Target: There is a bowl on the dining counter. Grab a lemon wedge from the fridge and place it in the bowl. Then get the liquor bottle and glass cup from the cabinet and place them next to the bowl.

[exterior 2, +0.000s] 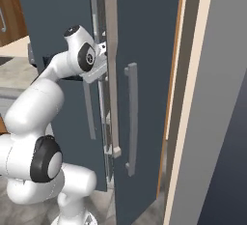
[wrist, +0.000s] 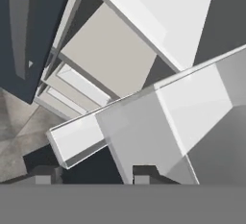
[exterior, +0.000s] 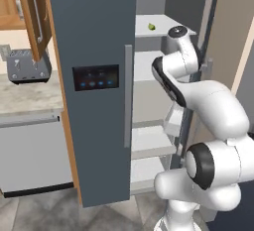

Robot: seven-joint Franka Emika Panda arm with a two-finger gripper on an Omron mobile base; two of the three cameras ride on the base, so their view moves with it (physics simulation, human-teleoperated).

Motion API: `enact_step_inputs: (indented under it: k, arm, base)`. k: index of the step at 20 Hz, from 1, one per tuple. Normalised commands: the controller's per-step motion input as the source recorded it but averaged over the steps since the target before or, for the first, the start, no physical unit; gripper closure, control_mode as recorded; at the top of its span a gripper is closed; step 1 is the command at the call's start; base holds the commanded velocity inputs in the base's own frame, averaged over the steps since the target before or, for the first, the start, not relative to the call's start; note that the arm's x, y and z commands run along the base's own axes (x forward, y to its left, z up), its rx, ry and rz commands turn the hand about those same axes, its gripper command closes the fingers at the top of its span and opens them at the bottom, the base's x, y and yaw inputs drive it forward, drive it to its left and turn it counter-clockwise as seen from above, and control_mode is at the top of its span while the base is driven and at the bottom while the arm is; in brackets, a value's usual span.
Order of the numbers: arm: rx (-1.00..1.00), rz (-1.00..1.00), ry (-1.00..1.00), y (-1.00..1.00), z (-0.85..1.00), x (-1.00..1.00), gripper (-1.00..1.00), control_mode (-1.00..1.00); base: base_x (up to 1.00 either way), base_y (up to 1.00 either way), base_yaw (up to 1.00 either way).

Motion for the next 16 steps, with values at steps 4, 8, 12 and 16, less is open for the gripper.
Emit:
enact_step_inputs:
  k: [4,8,12,16]
  arm:
    - [0.0,-0.02,0.07,-0.81,0.0,-0.1,-1.0,-1.0]
    - [0.0,-0.02,0.07,-0.82,0.0,-0.07,-1.0,-1.0]
    - [0.0,-0.03,0.07,-0.82,0.0,-0.06,-1.0,-1.0]
    - [0.0,-0.03,0.07,-0.8,0.0,-0.04,-1.0,-1.0]
  base:
    - [0.0,0.0,0.0]
    - [0.0,0.0,0.0]
    - [0.0,0.0,0.0]
    - [0.0,0.0,0.0]
